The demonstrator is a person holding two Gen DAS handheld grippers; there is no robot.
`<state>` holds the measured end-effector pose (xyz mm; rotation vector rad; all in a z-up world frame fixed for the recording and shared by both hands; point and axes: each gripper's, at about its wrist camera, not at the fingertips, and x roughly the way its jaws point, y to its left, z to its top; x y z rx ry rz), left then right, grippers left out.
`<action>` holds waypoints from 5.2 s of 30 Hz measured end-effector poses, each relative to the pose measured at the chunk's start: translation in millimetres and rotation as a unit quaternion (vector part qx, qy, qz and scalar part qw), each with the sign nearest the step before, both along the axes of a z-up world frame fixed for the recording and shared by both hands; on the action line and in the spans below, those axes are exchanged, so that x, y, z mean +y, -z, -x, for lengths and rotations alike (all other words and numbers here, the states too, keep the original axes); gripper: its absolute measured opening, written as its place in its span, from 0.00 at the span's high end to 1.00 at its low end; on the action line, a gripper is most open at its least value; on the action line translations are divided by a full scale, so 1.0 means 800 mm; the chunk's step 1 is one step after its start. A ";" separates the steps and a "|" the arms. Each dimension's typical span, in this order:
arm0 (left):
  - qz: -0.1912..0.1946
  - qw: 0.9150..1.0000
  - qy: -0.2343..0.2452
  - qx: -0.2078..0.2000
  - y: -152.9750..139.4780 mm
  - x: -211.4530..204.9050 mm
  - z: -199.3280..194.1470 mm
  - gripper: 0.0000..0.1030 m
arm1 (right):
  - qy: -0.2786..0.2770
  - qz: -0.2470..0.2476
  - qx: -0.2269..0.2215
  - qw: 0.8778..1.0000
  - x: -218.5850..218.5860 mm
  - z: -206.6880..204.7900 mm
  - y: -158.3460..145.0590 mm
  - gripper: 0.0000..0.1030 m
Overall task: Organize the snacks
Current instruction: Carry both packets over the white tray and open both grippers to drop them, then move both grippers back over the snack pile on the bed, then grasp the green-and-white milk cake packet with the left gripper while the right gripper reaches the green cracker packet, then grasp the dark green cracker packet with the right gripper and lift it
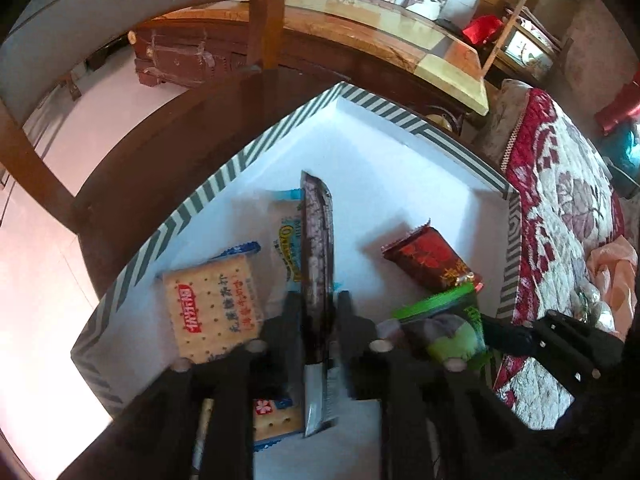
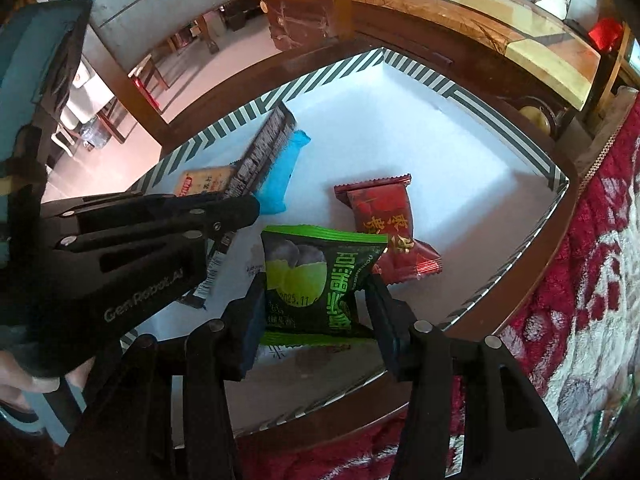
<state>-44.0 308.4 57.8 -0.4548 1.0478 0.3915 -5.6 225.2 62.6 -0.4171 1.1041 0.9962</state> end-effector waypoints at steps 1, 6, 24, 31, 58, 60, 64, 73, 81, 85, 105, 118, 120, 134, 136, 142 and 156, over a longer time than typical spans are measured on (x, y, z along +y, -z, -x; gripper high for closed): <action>-0.001 1.000 -0.003 -0.001 -0.001 0.001 0.001 0.59 | 0.001 -0.004 -0.001 1.000 -0.002 0.002 -0.003 0.47; -0.017 0.999 -0.015 -0.025 -0.021 0.000 0.014 0.34 | 0.012 -0.026 -0.005 1.000 -0.014 0.005 -0.019 0.46; -0.035 0.996 0.062 -0.051 -0.055 -0.125 0.026 0.19 | 0.111 -0.071 0.000 0.991 -0.167 0.022 -0.042 0.46; -0.031 0.992 0.113 -0.048 -0.054 -0.187 0.016 0.16 | 0.159 -0.069 -0.003 0.985 -0.242 0.022 -0.040 0.46; -0.017 0.977 0.212 -0.012 -0.034 -0.318 -0.026 0.15 | 0.333 -0.038 0.008 0.942 -0.463 -0.031 -0.007 0.46; -0.016 0.977 0.210 -0.008 -0.030 -0.318 -0.027 0.15 | 0.335 -0.045 0.009 0.941 -0.465 -0.039 -0.008 0.46; -0.014 0.978 0.208 0.000 -0.024 -0.315 -0.030 0.15 | 0.322 -0.047 0.000 0.946 -0.454 -0.062 -0.013 0.46; -0.013 0.980 0.196 0.013 -0.015 -0.301 -0.036 0.15 | 0.282 -0.001 0.000 0.959 -0.432 -0.114 0.010 0.40; -0.009 0.980 0.195 0.026 -0.002 -0.302 -0.043 0.15 | 0.254 0.023 0.009 0.967 -0.420 -0.136 0.033 0.50; -0.007 0.979 0.200 0.025 -0.001 -0.307 -0.055 0.15 | 0.254 0.021 0.007 0.967 -0.425 -0.126 0.029 0.57; -0.010 0.957 0.288 0.017 0.004 -0.401 -0.181 0.15 | 0.330 -0.054 0.041 0.942 -0.498 -0.097 0.019 0.86; -0.059 0.952 0.296 0.057 0.042 -0.443 -0.231 0.15 | 0.363 -0.029 0.003 0.931 -0.515 -0.098 -0.004 0.78; -0.060 0.952 0.294 0.055 0.041 -0.442 -0.233 0.16 | 0.361 -0.029 0.002 0.932 -0.515 -0.098 -0.005 0.78; -0.053 0.960 0.275 0.028 0.029 -0.397 -0.205 0.51 | 0.272 0.015 -0.079 0.959 -0.458 -0.079 -0.018 0.52; -0.050 0.962 0.266 0.025 0.026 -0.385 -0.193 0.51 | 0.243 0.037 -0.101 0.964 -0.444 -0.074 -0.015 0.52; -0.032 0.969 0.244 0.011 0.016 -0.354 -0.156 0.51 | 0.274 -0.015 -0.023 0.961 -0.458 -0.089 -0.010 0.52; -0.026 0.976 0.215 0.000 0.003 -0.317 -0.094 0.51 | 0.227 0.001 -0.010 0.974 -0.431 -0.089 0.003 0.50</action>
